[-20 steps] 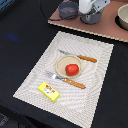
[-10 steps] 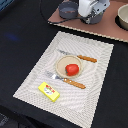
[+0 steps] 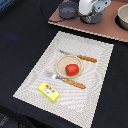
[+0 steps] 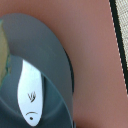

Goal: Interact with the objects in diverse but meaningful ways.

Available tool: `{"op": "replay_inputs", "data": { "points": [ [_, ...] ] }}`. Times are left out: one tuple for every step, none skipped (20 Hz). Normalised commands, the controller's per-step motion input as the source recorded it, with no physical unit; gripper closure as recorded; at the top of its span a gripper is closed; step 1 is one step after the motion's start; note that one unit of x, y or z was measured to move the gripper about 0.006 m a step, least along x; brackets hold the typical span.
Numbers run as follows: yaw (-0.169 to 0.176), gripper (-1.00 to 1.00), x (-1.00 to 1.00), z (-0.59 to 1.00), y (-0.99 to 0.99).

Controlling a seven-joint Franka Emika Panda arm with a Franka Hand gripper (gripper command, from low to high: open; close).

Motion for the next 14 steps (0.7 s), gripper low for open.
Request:
{"op": "replay_inputs", "data": {
  "points": [
    [0.185, -1.0, -0.1, 0.01, 0.46],
    [0.2, -1.0, -0.11, 0.01, 0.45],
    [0.221, -1.0, -0.15, 0.0, 0.41],
    [0.22, -1.0, -0.17, 0.0, 0.4],
    [0.237, -1.0, -0.16, 0.0, 0.38],
    [0.235, -1.0, -0.15, 0.0, 0.38],
    [0.236, -1.0, -0.19, -0.04, 0.35],
    [0.199, -1.0, -0.16, -0.06, 0.29],
    [0.14, -1.0, -0.07, -0.02, 0.25],
    [0.086, -1.0, 0.0, 0.0, 0.17],
    [0.058, -1.0, 0.03, 0.0, 0.06],
    [0.012, -1.0, 0.16, 0.0, 0.0],
    [0.0, -1.0, 0.25, 0.02, 0.0],
    [0.0, -1.0, 0.29, 0.03, 0.0]
  ]
}}
